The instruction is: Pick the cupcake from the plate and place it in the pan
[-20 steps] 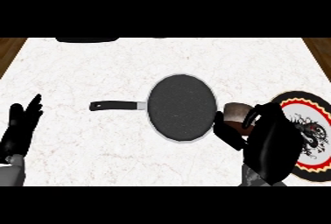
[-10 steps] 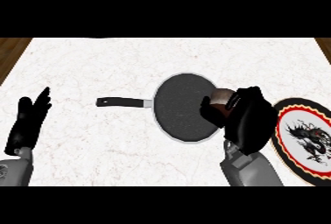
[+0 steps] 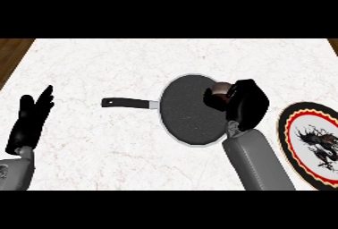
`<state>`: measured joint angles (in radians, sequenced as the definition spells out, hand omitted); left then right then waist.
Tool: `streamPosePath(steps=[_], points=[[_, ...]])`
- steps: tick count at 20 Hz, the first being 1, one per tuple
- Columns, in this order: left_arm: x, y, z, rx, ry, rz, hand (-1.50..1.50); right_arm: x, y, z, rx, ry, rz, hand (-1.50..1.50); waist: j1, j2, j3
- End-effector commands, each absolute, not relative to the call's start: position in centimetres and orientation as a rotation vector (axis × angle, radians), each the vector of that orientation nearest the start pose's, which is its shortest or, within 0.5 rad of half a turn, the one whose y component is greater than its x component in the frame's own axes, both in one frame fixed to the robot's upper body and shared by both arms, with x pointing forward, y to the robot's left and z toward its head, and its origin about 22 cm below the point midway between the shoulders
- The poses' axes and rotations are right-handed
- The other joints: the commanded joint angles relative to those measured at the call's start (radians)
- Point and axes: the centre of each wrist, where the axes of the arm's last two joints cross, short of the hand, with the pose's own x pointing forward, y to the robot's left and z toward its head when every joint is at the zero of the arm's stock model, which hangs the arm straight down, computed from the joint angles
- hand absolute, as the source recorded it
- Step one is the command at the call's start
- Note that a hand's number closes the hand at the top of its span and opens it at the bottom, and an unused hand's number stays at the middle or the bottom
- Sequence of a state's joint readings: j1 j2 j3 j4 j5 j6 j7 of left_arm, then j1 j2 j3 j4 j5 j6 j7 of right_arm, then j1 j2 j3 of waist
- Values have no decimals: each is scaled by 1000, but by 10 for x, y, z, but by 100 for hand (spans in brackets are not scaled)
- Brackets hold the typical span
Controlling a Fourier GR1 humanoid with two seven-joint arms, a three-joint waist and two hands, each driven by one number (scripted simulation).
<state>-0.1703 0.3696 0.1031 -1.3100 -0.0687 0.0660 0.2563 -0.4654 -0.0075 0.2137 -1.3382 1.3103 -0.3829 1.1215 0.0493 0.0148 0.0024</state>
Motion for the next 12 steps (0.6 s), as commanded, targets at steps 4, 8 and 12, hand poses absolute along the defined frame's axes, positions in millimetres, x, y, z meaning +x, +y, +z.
streamPosePath(steps=[4, 8, 12], points=[[289, 333, 26, 439, -1260, -145, 0, 357, -131, 41, -1124, -1018, -147, -150, 23, 8, 1], [282, 335, 18, 444, -1237, -146, 0, 368, -135, 15, -1100, -1045, -188, -150, 30, 7, 1], [285, 329, 17, 461, -1238, -166, 0, 383, -125, 12, -1106, -1115, -228, -150, 36, 10, 1]])
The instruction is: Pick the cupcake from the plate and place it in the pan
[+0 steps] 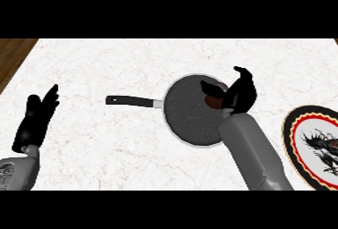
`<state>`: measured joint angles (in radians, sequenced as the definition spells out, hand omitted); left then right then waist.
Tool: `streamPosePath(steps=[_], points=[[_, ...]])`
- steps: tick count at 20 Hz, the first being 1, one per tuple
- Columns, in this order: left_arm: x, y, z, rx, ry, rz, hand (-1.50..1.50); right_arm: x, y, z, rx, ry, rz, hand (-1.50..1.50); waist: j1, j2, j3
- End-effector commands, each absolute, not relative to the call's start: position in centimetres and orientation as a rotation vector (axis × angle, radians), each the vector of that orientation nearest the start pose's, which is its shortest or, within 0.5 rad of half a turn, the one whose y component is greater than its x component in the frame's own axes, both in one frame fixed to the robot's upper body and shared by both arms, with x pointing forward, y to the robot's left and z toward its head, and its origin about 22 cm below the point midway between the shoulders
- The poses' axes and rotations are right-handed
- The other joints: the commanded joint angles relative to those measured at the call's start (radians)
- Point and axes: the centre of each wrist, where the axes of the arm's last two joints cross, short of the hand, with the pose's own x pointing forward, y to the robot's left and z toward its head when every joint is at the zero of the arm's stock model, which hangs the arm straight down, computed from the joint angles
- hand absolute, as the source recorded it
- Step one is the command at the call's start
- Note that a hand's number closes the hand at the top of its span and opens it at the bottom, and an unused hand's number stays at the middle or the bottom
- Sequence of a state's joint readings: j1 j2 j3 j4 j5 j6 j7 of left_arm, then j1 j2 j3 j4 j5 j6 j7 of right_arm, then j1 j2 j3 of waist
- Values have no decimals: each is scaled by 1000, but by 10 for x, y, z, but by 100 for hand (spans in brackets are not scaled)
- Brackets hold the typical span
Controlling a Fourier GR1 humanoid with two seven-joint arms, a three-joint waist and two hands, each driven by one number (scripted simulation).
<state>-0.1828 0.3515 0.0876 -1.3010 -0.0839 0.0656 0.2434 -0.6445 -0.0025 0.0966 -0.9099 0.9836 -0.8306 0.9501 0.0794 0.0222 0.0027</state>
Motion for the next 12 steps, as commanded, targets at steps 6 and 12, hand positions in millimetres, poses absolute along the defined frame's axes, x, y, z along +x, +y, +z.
streamPosePath(steps=[6, 12], points=[[281, 325, 3, 439, -1237, -170, 0, 386, -122, 3, -1168, -1285, -371, -150, -2, 3, 0], [277, 341, 7, 458, -1214, -140, 0, 391, -118, 8, -1168, -1336, -545, -150, -26, -12, -2]])
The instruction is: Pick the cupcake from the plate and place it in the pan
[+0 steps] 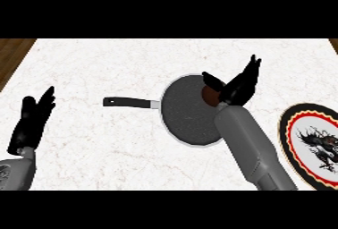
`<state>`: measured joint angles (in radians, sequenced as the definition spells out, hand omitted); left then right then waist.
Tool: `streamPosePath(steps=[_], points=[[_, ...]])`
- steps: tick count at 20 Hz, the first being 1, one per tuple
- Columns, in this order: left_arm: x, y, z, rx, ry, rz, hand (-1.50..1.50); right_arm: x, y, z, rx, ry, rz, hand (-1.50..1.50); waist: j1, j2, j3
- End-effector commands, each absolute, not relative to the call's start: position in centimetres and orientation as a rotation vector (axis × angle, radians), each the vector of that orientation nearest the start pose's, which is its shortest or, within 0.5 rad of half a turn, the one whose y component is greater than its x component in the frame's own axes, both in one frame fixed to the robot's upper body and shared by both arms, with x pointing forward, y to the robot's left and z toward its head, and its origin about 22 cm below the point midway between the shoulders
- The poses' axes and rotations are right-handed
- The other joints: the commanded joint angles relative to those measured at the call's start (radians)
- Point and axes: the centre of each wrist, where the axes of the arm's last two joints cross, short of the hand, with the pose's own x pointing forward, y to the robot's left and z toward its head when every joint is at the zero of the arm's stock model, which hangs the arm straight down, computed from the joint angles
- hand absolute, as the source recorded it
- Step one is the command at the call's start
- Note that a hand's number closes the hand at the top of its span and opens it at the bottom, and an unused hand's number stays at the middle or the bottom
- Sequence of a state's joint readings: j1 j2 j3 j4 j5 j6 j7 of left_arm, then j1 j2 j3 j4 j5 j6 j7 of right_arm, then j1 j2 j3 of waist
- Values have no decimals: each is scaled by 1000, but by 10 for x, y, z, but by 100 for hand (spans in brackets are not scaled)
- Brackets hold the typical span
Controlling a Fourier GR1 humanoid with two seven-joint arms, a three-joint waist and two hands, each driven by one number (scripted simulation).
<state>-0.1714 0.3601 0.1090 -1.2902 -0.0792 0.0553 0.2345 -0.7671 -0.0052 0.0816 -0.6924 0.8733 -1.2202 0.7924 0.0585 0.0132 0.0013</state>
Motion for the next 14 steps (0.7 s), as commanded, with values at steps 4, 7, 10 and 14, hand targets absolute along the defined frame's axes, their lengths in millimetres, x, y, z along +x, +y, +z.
streamPosePath(steps=[4, 7, 10, 14], points=[[264, 352, 9, 488, -1191, -107, 0, 380, -132, -7, -1201, -1283, -588, -150, -50, -20, -2], [260, 360, 14, 493, -1187, -89, 0, 363, -141, -16, -1197, -1273, -624, -150, -76, -32, -3], [268, 352, 10, 513, -1177, -75, 0, 351, -142, -15, -1178, -1296, -645, -150, -100, -38, -5], [255, 360, 3, 526, -1151, -65, 0, 312, -144, -21, -1142, -1313, -621, -150, -117, -46, -5]])
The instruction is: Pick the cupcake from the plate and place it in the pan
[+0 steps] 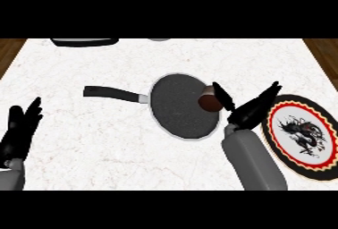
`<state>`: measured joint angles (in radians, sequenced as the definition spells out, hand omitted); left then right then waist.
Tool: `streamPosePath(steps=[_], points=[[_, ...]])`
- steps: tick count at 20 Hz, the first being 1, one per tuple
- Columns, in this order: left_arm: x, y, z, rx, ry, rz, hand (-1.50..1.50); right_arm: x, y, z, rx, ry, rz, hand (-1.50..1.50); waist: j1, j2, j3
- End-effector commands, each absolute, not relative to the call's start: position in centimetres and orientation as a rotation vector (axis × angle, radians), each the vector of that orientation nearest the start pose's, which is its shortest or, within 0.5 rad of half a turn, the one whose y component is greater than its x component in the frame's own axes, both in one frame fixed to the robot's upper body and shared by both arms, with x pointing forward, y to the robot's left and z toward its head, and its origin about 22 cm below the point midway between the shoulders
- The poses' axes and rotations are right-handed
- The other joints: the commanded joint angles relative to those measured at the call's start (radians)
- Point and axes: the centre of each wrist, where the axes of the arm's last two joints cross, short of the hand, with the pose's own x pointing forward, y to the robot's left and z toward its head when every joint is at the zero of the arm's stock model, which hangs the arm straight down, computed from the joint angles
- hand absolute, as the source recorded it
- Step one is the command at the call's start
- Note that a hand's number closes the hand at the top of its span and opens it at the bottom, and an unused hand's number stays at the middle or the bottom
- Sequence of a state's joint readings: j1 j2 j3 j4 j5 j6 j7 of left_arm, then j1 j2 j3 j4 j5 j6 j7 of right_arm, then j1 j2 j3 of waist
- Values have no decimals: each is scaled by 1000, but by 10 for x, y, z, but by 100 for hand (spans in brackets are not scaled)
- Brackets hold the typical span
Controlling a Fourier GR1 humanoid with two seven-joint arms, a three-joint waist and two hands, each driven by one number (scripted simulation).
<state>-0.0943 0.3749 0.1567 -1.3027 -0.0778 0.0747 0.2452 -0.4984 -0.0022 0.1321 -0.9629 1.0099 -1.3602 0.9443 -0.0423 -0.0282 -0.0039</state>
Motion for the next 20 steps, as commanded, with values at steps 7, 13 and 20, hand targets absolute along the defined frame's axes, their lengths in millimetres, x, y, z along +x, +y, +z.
streamPosePath(steps=[7, 13, 20], points=[[245, 379, 12, 537, -1147, -39, 0, 229, -150, -23, -1111, -1310, -592, -150, -40, -10, 0], [243, 375, 5, 544, -1158, -42, 0, 138, -145, -5, -1104, -1310, -590, -150, -42, 3, -1], [254, 370, 11, 520, -1175, -39, 0, 45, -160, 55, -1180, -1288, -575, -150, -14, 18, 1]])
